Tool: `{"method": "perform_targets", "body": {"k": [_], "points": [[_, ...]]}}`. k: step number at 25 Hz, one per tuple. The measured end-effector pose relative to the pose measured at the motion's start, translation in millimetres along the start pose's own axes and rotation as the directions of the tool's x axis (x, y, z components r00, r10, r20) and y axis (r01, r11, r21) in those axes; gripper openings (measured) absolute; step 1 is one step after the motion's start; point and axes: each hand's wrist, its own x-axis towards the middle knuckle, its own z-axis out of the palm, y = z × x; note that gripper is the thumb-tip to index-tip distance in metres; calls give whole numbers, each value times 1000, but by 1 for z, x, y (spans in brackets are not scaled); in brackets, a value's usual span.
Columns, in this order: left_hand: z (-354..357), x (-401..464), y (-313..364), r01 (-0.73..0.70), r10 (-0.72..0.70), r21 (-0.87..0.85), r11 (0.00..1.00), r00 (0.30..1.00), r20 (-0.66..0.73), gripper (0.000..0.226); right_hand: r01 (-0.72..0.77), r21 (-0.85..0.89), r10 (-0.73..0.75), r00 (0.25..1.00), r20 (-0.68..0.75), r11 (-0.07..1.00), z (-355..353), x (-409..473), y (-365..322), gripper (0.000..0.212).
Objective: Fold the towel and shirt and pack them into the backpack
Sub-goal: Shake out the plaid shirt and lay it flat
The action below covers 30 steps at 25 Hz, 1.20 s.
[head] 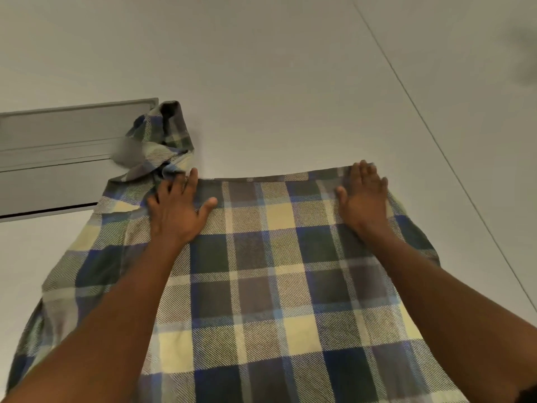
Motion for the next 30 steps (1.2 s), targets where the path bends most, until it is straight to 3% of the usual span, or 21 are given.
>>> {"method": "perform_targets", "body": {"k": [4,9,12,14,17,23,27,30], "points": [[4,16,-26,-8,10,-56,998,1000,30,91,181,46,-183,982,36,982,15,-17,-29,77],[5,0,-53,5,-6,-72,997,1000,-13,83,22,29,-22,1000,15,999,10,-9,3,81],[1,-29,-24,-1,-12,-127,992,995,-97,70,4,117,-5,1000,8,993,4,-17,-12,76],[5,-60,6,-22,11,-167,986,998,-67,68,101,143,-107,994,31,984,8,-39,-31,73],[26,-103,27,-58,59,-83,995,998,17,68,239,25,-240,970,50,971,22,-73,-29,71],[23,-138,16,57,-51,-87,995,996,69,75,76,130,-84,995,55,989,7,-85,-14,78],[28,-201,48,6,-1,-73,997,997,72,73,297,120,-307,949,76,947,26,-177,-66,73],[34,-225,40,13,-11,-36,999,998,62,75,295,41,-296,955,23,955,41,-207,-60,69]]}}
